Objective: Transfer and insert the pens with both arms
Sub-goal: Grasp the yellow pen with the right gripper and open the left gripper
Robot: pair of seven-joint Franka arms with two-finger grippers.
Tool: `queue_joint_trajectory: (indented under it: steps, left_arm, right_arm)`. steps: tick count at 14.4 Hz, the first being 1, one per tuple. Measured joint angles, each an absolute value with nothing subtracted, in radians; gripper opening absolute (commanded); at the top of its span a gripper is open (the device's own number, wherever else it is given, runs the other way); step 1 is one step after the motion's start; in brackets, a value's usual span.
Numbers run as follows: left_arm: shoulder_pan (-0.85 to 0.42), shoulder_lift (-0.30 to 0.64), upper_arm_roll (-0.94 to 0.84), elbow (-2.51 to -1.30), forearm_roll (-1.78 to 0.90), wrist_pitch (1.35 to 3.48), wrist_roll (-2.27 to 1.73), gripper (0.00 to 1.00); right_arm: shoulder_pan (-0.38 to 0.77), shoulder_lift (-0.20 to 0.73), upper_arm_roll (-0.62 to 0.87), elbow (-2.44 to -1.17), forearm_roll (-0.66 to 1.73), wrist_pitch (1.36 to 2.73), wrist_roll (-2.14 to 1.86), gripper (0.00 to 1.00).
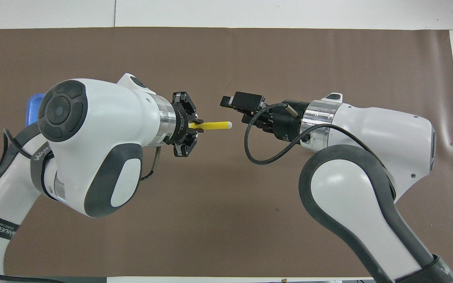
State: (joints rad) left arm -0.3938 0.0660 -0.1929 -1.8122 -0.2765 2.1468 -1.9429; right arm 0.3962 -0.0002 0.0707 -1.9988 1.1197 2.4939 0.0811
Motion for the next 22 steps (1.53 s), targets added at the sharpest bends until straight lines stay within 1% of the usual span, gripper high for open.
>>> queue_joint_trajectory:
  steps: [6, 8, 9, 11, 15, 18, 19, 22]
  left_arm:
    - [-0.395, 0.066, -0.214, -1.812, -0.309, 2.167, -1.984, 0.0]
    - [-0.395, 0.064, -0.214, -1.811, -0.314, 2.169, -1.986, 0.0]
    - [-0.395, 0.063, -0.213, -1.81, -0.321, 2.173, -1.987, 0.0]
    - [-0.395, 0.058, -0.21, -1.81, -0.332, 2.183, -1.988, 0.0]
    - [-0.393, 0.054, -0.209, -1.81, -0.335, 2.195, -1.99, 0.0]
    - [-0.393, 0.054, -0.209, -1.81, -0.335, 2.197, -1.991, 0.0]
    - [-0.393, 0.054, -0.209, -1.81, -0.335, 2.197, -1.991, 0.0]
    - [-0.393, 0.054, -0.209, -1.81, -0.336, 2.198, -1.993, 0.0]
  right_arm:
    - [0.404, 0.0, 0.067, -2.005, 1.12, 2.497, 0.073, 0.86]
    - [0.393, -0.002, 0.066, -2.03, 1.12, 2.476, 0.011, 0.81]
    - [0.377, -0.004, 0.065, -2.041, 1.12, 2.453, -0.016, 0.8]
    - [0.357, -0.007, 0.062, -2.046, 1.12, 2.425, -0.039, 0.74]
    - [0.361, -0.017, 0.066, -2.043, 1.12, 2.423, -0.02, 0.74]
    - [0.362, -0.025, 0.069, -2.041, 1.12, 2.423, 0.001, 0.71]
    - [0.362, -0.026, 0.069, -2.041, 1.12, 2.423, 0.002, 0.69]
    - [0.375, -0.026, 0.073, -2.041, 1.12, 2.424, 0.003, 0.55]
